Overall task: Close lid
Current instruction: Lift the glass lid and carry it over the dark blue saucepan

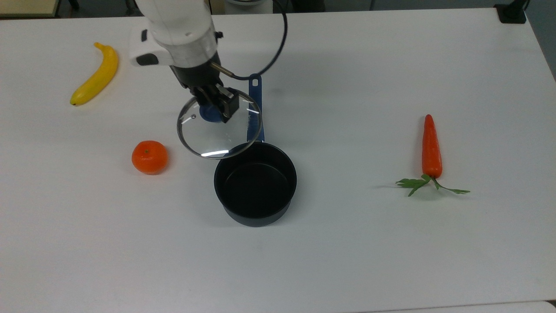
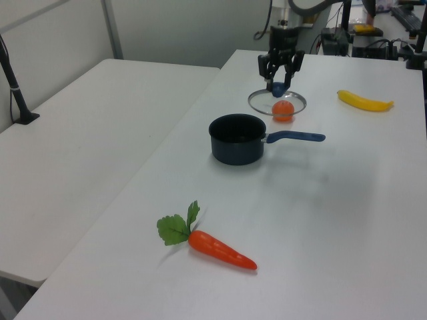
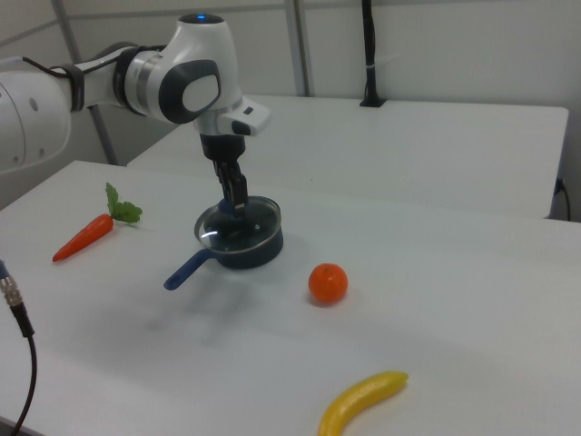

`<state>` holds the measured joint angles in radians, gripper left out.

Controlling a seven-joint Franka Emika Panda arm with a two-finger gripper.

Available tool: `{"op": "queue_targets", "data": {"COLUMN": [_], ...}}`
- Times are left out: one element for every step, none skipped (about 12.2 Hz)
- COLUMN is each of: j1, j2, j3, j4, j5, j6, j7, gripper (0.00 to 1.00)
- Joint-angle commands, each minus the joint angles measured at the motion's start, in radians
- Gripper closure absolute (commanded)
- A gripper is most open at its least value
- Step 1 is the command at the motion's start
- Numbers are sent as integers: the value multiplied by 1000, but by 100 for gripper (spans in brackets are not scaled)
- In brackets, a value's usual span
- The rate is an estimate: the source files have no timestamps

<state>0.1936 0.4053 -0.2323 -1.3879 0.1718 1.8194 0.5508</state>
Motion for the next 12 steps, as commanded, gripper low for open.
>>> {"op": "queue_targets", "data": {"j1": [41, 44, 52, 55, 55, 55, 56, 56, 56, 56, 58, 58], "j2": [81, 87, 98, 99, 109, 125, 132, 144, 148, 152, 159, 161], "j3": [-9, -7, -7, -5, 5, 11, 11, 13, 24, 31, 31, 33], "j4": [102, 104, 107, 109, 124, 133, 133, 133, 136, 138, 138, 136], "j5": [17, 18, 18, 18, 18, 18, 18, 18, 17, 17, 17, 17], "j6": [12, 52, 87, 115, 127, 144, 171, 184, 199, 211, 224, 233], "j7": [96, 130, 167, 188, 207, 224, 238, 247, 251, 256, 267, 268], "gripper": [57, 57, 57, 57, 57, 57, 57, 57, 57, 57, 57, 57]}}
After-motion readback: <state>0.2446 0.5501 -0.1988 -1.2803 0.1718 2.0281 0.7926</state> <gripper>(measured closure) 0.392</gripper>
